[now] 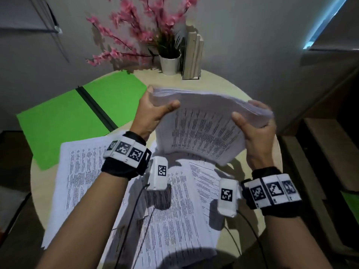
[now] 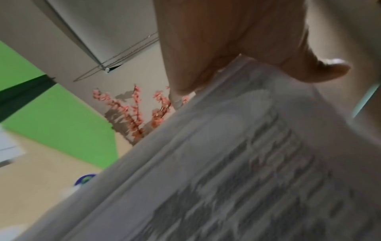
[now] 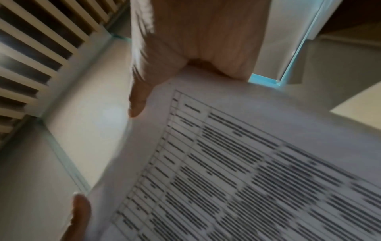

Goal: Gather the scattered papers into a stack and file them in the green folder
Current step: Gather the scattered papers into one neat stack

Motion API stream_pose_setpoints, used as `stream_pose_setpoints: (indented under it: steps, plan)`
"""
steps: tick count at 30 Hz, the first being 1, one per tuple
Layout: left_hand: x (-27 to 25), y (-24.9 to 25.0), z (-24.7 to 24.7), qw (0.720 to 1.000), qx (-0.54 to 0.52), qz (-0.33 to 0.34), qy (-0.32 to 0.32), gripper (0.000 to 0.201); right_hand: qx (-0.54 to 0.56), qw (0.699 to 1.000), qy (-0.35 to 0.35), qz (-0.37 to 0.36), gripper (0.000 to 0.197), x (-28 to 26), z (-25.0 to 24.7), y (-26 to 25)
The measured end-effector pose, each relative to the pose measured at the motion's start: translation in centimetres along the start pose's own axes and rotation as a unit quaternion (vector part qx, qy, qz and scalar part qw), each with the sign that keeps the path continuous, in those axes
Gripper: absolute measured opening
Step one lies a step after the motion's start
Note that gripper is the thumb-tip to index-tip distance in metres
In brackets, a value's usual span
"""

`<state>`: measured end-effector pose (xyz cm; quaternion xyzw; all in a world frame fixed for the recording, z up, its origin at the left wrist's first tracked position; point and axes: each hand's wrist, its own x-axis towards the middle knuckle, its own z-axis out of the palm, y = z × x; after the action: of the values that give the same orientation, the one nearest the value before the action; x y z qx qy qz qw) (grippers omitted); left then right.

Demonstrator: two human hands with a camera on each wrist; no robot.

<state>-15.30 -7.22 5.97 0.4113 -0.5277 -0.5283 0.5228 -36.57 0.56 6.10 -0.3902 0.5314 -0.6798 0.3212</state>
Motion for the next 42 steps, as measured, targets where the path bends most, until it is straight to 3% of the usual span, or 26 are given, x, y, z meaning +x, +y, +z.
stream_pose_setpoints:
  steps: [3,8,10,13,16,19,21,26,27,30,35,36,38,40,42]
  plan:
    - [-0.2,-2.5,1.1,0.995,0.062,-0.056,-0.057,0.059,-0.024,0.998,-0.005,0.054,0.021,-0.3,0.5,1.8]
    - [-0.1,-1.5,1.5,0.999,0.048,-0.02,0.004,0.027,0.008,0.999,0.046,0.022,0.021,0.2,0.7,1.0]
    - [-0.4,-0.8,1.1,1.0,0.013,-0.015,0.001,0.041,0.025,0.998,0.058,0.011,0.019,0.0,0.5,1.0]
    - [-1.3,-2.2,0.6,0.996,0.048,-0.06,-0.053,0.066,0.002,0.998,0.054,0.037,0.037,-1.1,0.8,2.2]
    - [-2.5,-3.8,1.0,0.98,0.143,-0.096,-0.095,0.059,-0.018,0.997,0.058,0.036,0.047,-2.2,1.2,3.2]
    - [-2.9,-2.3,0.6,0.986,0.151,-0.067,-0.018,0.037,-0.025,0.996,0.086,0.024,0.041,-2.3,1.6,3.3]
    - [-2.5,-0.1,-0.5,0.99,0.128,-0.044,0.034,0.019,-0.056,0.996,0.07,0.022,0.033,-2.5,2.2,3.6]
    - [-1.4,3.6,-7.3,0.971,0.111,-0.016,0.213,0.01,-0.15,0.983,-0.087,0.059,0.023,-5.2,6.6,5.2]
    - [-1.4,3.4,-9.1,0.962,0.127,-0.026,0.241,0.006,-0.169,0.974,-0.13,0.076,0.021,-6.0,7.9,5.5]
    - [-2.6,1.6,-14.4,0.923,0.231,-0.097,0.293,0.033,-0.26,0.918,-0.266,0.138,0.015,-8.8,11.0,6.6]
    - [-7.2,-3.6,-20.2,0.853,0.372,-0.241,0.274,0.034,-0.429,0.75,-0.445,0.237,0.04,-12.6,14.3,10.2]
    - [-8.0,-4.8,-21.0,0.845,0.386,-0.263,0.262,0.036,-0.456,0.721,-0.465,0.237,0.039,-13.2,14.7,10.6]
    - [-9.4,-6.8,-22.2,0.825,0.412,-0.306,0.235,0.037,-0.504,0.692,-0.456,0.244,0.021,-14.2,15.6,11.1]
    - [-10.8,-8.4,-22.8,0.79,0.436,-0.368,0.224,0.043,-0.552,0.676,-0.433,0.225,0.048,-14.9,16.0,12.0]
    - [-11.7,-9.4,-22.4,0.763,0.431,-0.433,0.21,0.055,-0.569,0.672,-0.429,0.198,0.058,-16.1,16.6,12.4]
